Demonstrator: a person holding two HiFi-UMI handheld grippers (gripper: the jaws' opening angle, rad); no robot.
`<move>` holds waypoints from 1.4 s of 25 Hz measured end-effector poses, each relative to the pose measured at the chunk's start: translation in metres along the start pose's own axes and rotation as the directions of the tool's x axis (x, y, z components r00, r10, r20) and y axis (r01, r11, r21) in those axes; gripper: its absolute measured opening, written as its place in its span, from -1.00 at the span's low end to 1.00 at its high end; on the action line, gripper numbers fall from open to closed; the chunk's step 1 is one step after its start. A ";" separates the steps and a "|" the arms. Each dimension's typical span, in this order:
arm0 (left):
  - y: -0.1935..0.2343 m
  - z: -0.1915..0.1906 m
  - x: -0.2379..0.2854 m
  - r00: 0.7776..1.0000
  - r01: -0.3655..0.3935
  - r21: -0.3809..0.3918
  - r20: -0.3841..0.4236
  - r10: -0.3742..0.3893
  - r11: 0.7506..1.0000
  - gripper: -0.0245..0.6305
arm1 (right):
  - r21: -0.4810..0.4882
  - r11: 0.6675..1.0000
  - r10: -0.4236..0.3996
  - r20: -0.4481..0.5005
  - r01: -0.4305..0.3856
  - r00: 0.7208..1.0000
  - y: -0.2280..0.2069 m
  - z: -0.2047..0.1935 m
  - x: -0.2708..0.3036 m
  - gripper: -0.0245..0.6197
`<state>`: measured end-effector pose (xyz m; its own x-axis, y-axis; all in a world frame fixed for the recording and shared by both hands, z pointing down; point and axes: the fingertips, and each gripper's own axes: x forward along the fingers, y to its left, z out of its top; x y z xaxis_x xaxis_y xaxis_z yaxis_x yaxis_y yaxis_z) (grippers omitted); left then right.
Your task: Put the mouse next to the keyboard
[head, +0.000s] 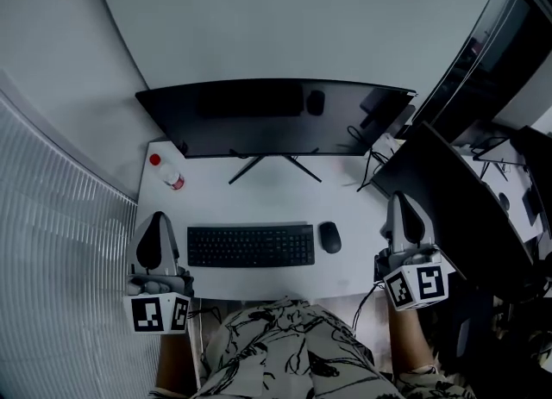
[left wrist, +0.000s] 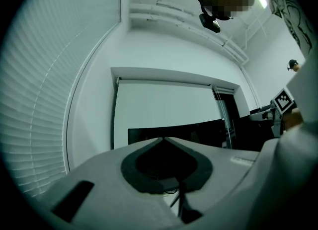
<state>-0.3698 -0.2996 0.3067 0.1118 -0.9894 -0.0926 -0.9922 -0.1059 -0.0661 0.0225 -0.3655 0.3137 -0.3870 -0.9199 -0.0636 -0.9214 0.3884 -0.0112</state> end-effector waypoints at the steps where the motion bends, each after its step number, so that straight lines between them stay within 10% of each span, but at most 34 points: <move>1: 0.003 0.000 -0.001 1.000 -0.008 0.002 -0.001 0.008 1.000 -0.93 | -0.007 1.000 0.000 0.005 0.000 1.000 0.000 0.001 -0.001 -0.91; 35: 0.001 -0.002 -0.001 1.000 -0.010 0.004 0.002 0.010 1.000 -0.92 | -0.003 1.000 0.025 0.017 -0.025 1.000 0.007 -0.002 0.002 -0.91</move>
<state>-0.3708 -0.2989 0.3091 0.1019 -0.9902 -0.0951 -0.9930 -0.0956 -0.0692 0.0152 -0.3647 0.3159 -0.4093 -0.9089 -0.0804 -0.9116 0.4111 -0.0067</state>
